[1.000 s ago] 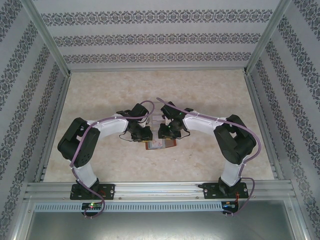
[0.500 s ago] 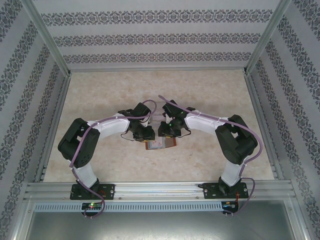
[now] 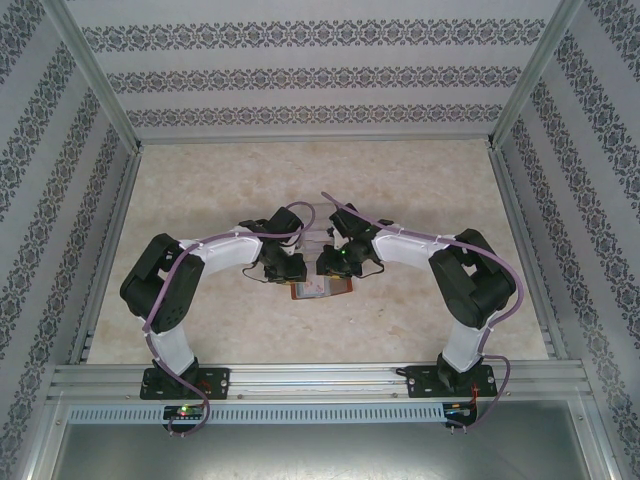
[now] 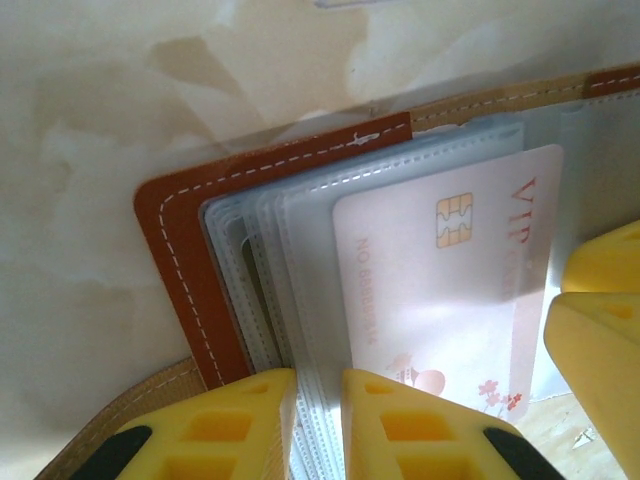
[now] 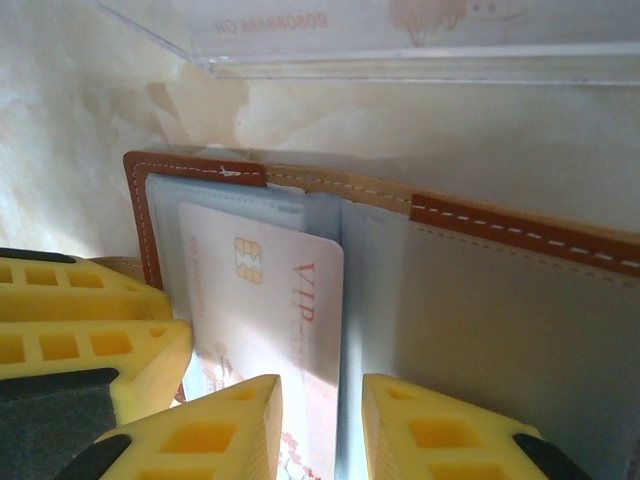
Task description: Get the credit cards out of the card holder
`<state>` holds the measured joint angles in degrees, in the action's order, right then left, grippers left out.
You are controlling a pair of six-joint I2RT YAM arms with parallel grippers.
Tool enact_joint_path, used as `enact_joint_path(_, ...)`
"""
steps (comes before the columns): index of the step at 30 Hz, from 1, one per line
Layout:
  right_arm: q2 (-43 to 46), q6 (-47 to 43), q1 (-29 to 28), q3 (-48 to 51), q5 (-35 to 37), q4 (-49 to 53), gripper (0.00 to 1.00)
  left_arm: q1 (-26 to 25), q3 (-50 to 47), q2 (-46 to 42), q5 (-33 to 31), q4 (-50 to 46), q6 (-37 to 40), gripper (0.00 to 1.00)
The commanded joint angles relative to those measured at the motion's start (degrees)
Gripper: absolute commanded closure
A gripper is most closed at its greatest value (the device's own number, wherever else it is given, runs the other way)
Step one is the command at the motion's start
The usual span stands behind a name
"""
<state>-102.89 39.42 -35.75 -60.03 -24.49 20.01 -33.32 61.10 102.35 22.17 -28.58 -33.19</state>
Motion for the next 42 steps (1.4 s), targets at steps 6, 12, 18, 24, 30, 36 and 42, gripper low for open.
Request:
enact_joint_path(6,-0.6,2.0,1.2,3.1,-2.9,-4.5,0.77,-1.0,-0.5,1.6,-1.5,-2.4,1.1,0.8)
enact_joint_path(12,-0.1,3.4,1.5,5.0,-5.3,-8.4,0.79,-1.1,-0.5,1.8,-1.4,-2.5,1.0,0.81)
enact_joint_path(18,-0.2,4.3,1.9,6.1,-7.0,-11.1,0.82,-1.2,-0.5,1.9,-1.3,-2.4,0.9,0.8)
enact_joint_path(24,-0.1,4.6,2.3,6.9,-7.2,-11.7,0.86,-1.3,-0.4,1.8,-1.4,-2.5,0.9,0.81)
enact_joint_path(30,1.1,4.0,2.9,7.5,-6.5,-11.0,0.93,-1.4,-0.1,1.9,-1.5,-2.6,0.9,0.8)
enact_joint_path(36,1.7,2.4,3.6,7.4,-4.6,-8.2,0.95,-1.4,-0.4,1.9,-1.6,-2.7,1.0,0.81)
enact_joint_path(42,2.6,-0.3,3.9,5.9,-0.8,-2.7,0.97,-1.4,-0.6,1.6,-1.5,-2.6,0.9,0.81)
